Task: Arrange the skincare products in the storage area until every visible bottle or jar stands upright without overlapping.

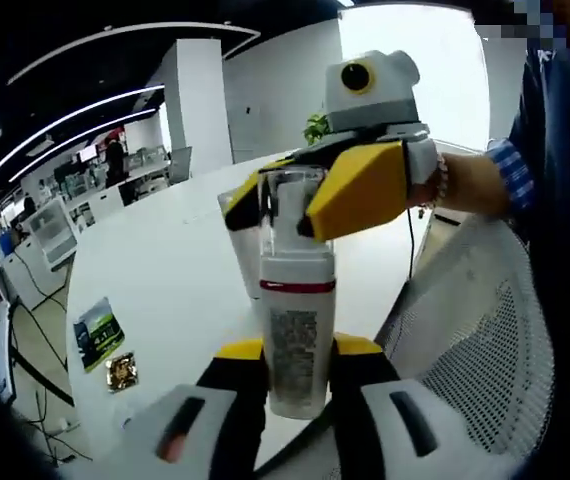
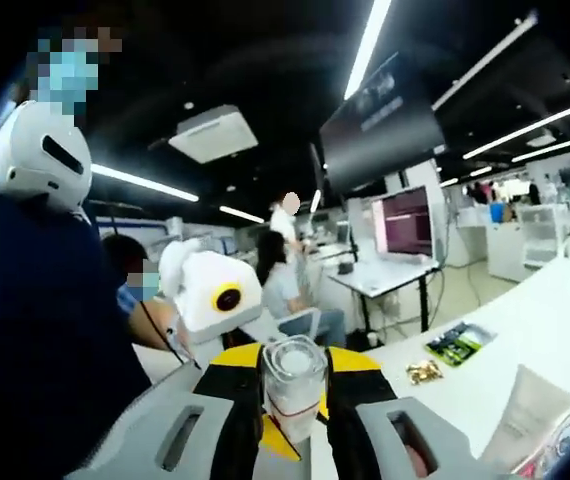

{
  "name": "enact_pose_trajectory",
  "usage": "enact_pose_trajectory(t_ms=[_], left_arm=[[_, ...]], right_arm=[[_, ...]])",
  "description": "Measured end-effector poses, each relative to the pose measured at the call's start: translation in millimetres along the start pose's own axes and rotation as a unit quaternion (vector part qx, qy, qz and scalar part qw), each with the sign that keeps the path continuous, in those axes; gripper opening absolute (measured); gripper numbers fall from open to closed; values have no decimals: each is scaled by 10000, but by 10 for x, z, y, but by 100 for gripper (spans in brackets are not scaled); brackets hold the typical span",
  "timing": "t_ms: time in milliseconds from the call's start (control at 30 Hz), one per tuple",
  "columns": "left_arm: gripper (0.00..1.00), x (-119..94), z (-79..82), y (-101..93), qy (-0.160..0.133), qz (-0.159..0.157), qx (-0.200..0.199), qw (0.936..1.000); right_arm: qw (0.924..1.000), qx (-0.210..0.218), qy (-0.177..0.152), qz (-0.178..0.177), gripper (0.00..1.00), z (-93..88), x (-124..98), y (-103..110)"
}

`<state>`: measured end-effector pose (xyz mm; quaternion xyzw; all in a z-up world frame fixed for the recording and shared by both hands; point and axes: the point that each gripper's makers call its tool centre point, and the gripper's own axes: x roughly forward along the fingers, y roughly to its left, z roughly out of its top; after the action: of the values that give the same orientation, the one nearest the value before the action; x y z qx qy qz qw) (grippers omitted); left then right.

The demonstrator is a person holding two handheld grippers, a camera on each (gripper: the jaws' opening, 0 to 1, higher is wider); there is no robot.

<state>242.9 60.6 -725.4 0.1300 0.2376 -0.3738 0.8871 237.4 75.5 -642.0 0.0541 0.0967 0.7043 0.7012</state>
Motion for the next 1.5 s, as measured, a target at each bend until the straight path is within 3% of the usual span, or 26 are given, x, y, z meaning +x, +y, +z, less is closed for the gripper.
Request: enact_pose_trajectory(t_ms=[233, 300, 433, 500, 667, 767, 867, 1000, 1267, 1400, 1500], left_arm=[[25, 42, -36, 20, 130, -22, -185, 9997], [24, 36, -51, 68, 166, 132, -82, 9997], [32, 12, -50, 174, 132, 366, -272, 9989], [30, 1, -59, 217, 140, 464, -355, 9982], [25, -8, -106, 258, 280, 598, -358, 9972], [25, -5, -108, 259, 291, 609, -346, 9971], [25, -2, -114, 256, 312, 623, -325, 9970], [25, 7, -128, 240, 363, 585, -294, 9972], [25, 10, -120, 257, 340, 588, -302, 9972], [28, 79, -106, 234, 452, 297, -874, 9947], [33, 209, -122, 226, 1027, 135, -954, 9900]], right_arm=[[9997, 50, 160, -181, 17, -27, 20, -50], [9993, -1, 193, -309, 17, -38, 16, -96], [9987, 35, 193, -465, 17, -34, -27, -167], [9964, -112, 229, -814, 17, -35, -81, -285], [9789, -507, 574, -1894, 17, -109, -266, -628], [9602, -756, 894, -2534, 17, -194, -410, -866], [9497, -760, 1178, -2801, 17, -310, -494, -966], [9360, -1084, 1600, -2942, 17, -438, -531, -1016], [9375, -963, 1725, -2866, 17, -521, -500, -994], [9383, -898, 1623, -2919, 17, -444, -563, -970], [9399, -734, 1465, -2997, 18, -378, -625, -957]])
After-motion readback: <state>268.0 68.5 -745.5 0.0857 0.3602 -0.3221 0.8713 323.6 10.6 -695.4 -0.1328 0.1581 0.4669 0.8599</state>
